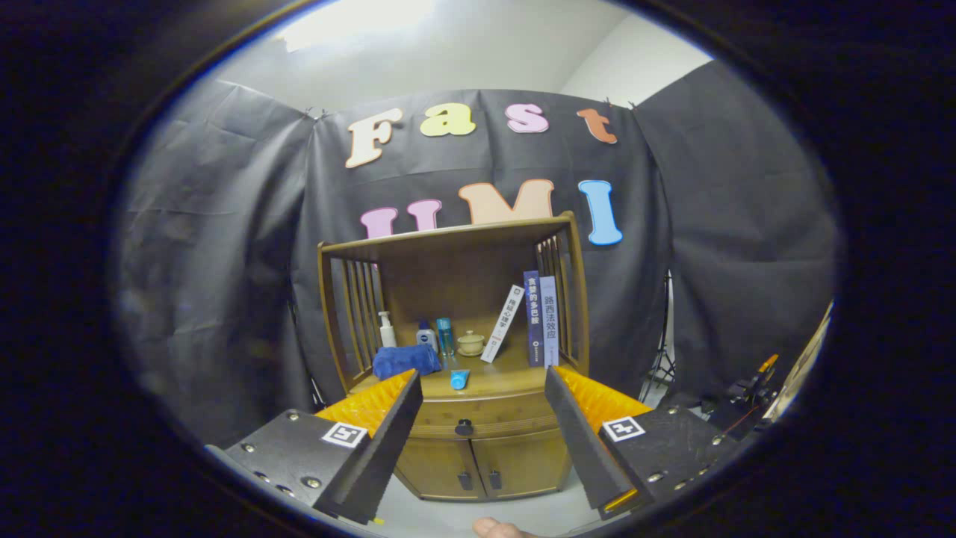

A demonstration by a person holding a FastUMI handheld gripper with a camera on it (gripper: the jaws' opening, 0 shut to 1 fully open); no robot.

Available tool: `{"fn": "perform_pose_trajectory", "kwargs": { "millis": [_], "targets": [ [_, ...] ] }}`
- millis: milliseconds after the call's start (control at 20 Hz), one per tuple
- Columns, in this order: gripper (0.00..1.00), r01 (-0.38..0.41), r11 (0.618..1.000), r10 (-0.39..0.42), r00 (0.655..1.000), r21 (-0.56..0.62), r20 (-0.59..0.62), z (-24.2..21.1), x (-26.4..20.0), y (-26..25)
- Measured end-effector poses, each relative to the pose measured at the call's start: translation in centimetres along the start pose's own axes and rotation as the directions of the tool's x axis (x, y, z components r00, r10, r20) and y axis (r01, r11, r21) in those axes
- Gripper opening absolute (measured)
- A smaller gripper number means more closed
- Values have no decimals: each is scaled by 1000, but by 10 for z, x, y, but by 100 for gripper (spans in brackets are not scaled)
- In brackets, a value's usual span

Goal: Pull open the drawer, take out the items inside it, and place them on the countertop above the cabinet.

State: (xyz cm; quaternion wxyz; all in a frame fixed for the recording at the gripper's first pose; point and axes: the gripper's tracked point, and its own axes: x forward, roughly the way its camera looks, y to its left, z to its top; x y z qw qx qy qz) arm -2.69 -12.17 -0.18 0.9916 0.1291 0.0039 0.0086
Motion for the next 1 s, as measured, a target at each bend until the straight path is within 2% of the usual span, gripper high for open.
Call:
{"fn": "perform_pose_trajectory", "kwargs": {
  "millis": [250, 500, 750, 1000],
  "targets": [
    [99, 43, 999, -43, 999, 1, -28, -13, 0, -19],
    [99, 29, 999, -30, 998, -28, -48, -17, 0, -5],
    [99, 10, 999, -11, 1000, -31, -26, -5, 1, 18],
    [99, -21, 999, 22, 999, -39, 32, 30, 2, 50]
  ]
}}
